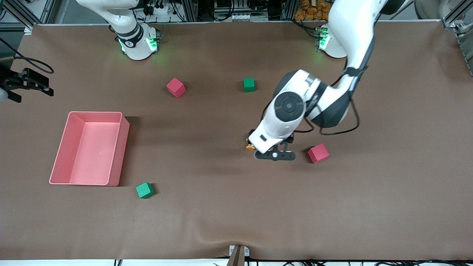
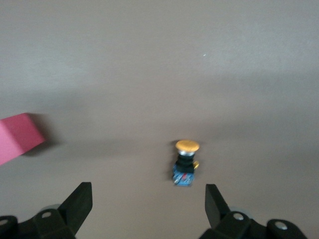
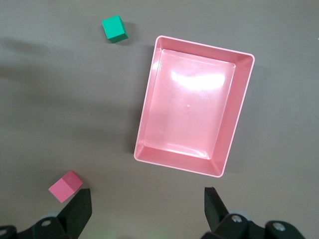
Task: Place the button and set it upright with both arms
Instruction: 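Lower the left gripper over the button while the right gripper withdraws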
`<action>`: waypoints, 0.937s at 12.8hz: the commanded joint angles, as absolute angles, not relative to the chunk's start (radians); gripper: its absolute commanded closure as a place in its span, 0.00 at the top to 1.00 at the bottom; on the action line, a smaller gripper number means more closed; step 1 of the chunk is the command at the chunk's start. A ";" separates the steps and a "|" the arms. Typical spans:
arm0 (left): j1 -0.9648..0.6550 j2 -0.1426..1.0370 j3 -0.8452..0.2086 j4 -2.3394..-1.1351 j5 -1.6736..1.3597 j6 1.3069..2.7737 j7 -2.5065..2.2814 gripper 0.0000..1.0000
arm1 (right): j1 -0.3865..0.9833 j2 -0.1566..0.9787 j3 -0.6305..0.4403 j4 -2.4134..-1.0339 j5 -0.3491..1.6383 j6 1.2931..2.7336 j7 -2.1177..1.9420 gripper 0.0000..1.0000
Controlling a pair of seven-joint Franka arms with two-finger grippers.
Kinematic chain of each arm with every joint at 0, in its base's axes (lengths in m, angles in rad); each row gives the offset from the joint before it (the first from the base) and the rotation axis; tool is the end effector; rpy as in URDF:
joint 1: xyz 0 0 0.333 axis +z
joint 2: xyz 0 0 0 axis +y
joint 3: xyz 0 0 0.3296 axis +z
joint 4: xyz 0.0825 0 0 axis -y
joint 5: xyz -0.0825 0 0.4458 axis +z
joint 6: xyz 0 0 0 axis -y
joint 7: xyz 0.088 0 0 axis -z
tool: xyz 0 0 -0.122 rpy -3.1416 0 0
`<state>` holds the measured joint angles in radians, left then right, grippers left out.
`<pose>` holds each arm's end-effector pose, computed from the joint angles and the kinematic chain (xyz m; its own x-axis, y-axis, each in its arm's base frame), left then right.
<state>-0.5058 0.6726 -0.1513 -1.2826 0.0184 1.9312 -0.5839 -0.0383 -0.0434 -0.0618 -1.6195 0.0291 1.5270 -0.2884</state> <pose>0.6490 -0.4663 0.3290 0.9971 -0.0496 -0.0572 -0.0465 -0.9974 0.0543 0.5936 -0.0567 0.6198 0.9813 0.1886 -0.0381 0.1868 -0.9814 -0.0444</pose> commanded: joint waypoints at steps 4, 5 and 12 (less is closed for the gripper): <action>-0.557 0.834 -0.141 -1.243 0.035 2.114 -0.650 1.00 | -0.096 -0.034 -0.040 -1.585 0.026 1.486 -0.294 1.00; -0.569 0.850 -0.141 -1.246 0.040 2.115 -0.684 1.00 | -0.095 -0.034 -0.040 -1.585 0.026 1.488 -0.293 1.00; -0.626 0.859 -0.135 -1.319 0.076 2.161 -0.736 1.00 | -0.098 -0.035 -0.040 -1.559 0.029 1.482 -0.233 1.00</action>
